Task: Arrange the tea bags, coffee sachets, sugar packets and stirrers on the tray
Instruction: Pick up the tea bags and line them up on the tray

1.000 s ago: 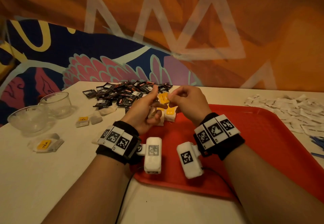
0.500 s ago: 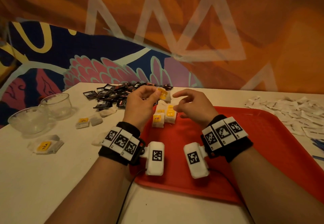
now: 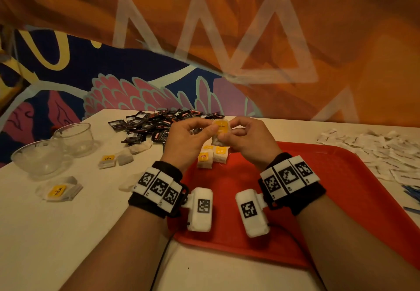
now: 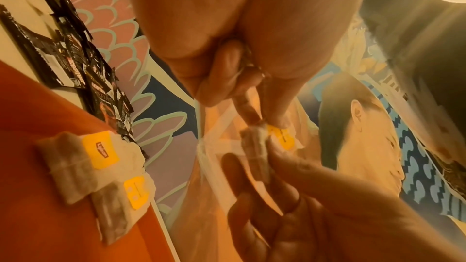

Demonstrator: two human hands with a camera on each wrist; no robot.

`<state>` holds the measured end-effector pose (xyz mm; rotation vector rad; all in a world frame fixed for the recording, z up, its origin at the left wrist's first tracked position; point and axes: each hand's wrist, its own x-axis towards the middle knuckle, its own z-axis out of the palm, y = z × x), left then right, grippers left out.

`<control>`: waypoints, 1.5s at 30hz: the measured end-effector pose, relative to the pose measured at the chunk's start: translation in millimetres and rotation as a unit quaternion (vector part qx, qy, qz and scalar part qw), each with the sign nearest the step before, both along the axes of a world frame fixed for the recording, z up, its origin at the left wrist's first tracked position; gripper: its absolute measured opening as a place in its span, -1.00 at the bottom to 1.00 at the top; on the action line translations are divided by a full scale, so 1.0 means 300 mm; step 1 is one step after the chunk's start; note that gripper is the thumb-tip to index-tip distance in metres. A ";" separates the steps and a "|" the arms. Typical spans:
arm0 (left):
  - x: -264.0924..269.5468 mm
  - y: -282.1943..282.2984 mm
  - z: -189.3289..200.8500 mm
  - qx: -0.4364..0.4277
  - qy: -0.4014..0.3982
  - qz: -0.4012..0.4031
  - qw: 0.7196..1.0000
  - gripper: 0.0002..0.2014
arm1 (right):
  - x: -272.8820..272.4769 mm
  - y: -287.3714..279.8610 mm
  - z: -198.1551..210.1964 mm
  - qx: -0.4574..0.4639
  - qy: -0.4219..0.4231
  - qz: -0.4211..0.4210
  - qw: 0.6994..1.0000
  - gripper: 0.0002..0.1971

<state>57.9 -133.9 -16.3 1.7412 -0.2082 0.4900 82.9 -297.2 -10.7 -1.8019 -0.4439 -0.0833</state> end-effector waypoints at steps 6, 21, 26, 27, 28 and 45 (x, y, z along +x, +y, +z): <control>0.000 -0.002 0.003 0.005 -0.015 0.009 1.000 -0.92 | 0.007 0.007 -0.007 0.026 -0.047 -0.041 0.998 -0.92; 0.006 -0.002 -0.005 -0.007 -0.018 -0.008 1.000 -0.94 | 0.010 0.010 0.001 0.067 -0.020 -0.022 0.997 -0.88; 0.013 0.000 -0.007 -0.023 -0.020 0.017 0.999 -0.92 | -0.009 -0.002 0.001 -0.034 -0.033 -0.013 0.999 -0.93; 0.015 -0.001 -0.008 -0.023 -0.018 0.016 0.999 -0.92 | -0.009 -0.004 0.000 -0.046 -0.035 -0.019 0.998 -0.94; 0.017 0.000 -0.009 -0.026 -0.017 0.014 0.999 -0.92 | -0.006 -0.004 -0.002 -0.055 -0.036 -0.025 0.998 -0.94; 0.021 0.036 0.002 -0.167 0.126 0.084 0.974 -0.93 | 0.110 0.031 -0.032 -0.310 0.215 -0.053 0.925 -0.77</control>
